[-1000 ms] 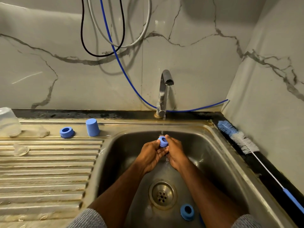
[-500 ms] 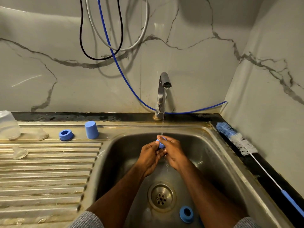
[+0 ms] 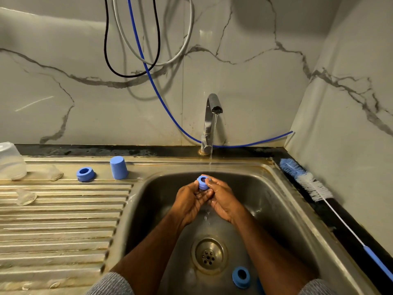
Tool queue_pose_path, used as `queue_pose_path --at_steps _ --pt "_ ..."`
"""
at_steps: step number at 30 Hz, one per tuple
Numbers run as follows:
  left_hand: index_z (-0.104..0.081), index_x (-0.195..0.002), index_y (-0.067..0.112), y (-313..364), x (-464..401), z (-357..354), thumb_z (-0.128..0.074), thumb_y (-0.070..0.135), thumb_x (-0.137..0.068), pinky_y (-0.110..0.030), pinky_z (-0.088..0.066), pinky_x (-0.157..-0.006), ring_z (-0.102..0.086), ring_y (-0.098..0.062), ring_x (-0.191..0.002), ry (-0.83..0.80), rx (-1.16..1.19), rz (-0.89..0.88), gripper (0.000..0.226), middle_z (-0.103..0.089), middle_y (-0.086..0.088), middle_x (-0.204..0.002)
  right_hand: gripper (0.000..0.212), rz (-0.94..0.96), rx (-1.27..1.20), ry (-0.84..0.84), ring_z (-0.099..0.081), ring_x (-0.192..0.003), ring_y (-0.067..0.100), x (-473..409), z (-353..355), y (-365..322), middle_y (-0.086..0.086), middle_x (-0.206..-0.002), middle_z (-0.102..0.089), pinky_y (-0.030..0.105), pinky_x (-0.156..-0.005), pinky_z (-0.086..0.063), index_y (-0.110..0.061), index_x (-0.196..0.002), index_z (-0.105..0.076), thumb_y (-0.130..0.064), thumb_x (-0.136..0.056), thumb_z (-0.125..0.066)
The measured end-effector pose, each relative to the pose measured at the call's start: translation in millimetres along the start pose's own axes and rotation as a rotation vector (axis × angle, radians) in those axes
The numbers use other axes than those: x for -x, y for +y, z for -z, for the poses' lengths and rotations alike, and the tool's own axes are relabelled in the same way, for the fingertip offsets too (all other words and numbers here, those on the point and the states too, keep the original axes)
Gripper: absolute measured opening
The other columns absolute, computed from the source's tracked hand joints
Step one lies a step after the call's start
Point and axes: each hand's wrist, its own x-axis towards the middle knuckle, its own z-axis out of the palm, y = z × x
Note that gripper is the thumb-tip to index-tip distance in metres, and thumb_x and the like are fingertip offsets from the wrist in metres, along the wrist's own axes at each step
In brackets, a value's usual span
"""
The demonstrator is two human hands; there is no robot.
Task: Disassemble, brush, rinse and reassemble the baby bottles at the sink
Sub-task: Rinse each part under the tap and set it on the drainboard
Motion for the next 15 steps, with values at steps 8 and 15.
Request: queue_pose_path --at_steps 8,15 --pt "-0.066 -0.117 0.0 -3.3 -1.0 1.1 -0.041 0.011 -0.107 -0.045 -0.056 -0.096 -0.07 -0.031 -0.097 -0.082 -0.169 -0.159 0.029 -0.069 -0.027 -0.113 0.025 0.128 0.241 0.244 -0.071 -0.098 0.024 -3.6 -9.3 7.6 0.01 -0.112 -0.072 0.038 -0.076 -0.061 -0.021 -0.122 -0.069 -0.026 -0.099 -0.061" --pt "-0.064 -0.127 0.02 -1.3 -8.5 15.0 -0.067 0.01 -0.094 -0.037 -0.06 -0.092 -0.07 -0.012 -0.106 -0.048 -0.833 -0.606 0.034 -0.072 0.002 -0.115 0.033 -0.011 0.181 0.249 -0.071 -0.093 0.026 1.7 -8.9 3.9 0.013 -0.104 -0.074 0.035 -0.065 -0.056 -0.015 -0.113 -0.068 -0.039 -0.104 -0.047"
